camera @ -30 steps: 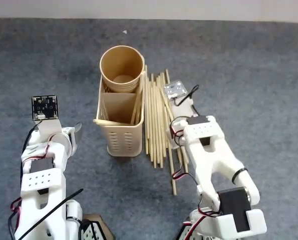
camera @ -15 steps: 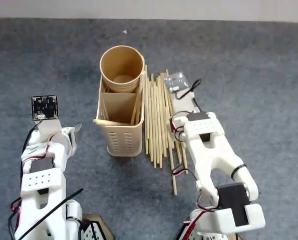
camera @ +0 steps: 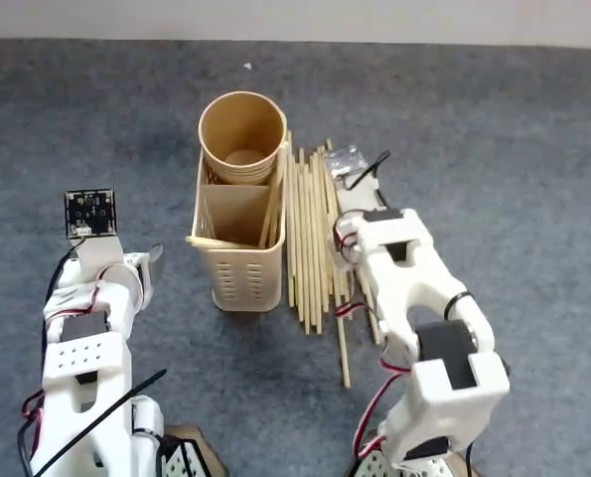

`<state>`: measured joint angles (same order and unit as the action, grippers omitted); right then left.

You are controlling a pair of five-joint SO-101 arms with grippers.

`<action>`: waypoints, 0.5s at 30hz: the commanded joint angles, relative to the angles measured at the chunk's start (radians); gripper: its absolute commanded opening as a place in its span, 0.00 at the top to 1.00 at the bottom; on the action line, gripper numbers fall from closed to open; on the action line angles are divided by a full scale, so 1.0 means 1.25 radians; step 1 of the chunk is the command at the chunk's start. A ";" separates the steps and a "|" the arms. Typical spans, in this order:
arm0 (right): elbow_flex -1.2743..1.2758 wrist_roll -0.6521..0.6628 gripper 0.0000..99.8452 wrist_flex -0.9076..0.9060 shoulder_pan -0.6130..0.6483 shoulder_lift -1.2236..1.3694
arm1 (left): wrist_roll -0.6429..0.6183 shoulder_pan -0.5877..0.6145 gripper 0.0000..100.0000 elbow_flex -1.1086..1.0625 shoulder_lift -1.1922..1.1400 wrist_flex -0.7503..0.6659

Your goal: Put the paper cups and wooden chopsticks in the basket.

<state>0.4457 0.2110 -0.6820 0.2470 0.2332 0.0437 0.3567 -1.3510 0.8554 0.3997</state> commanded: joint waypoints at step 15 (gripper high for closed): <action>-0.126 -0.087 0.99 -0.056 -0.026 -0.452 | 0.006 -0.014 0.70 0.003 0.012 -0.014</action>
<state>0.3399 0.1327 -0.7526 0.1765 -0.1043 0.0437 0.3567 -1.3510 0.8554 0.3997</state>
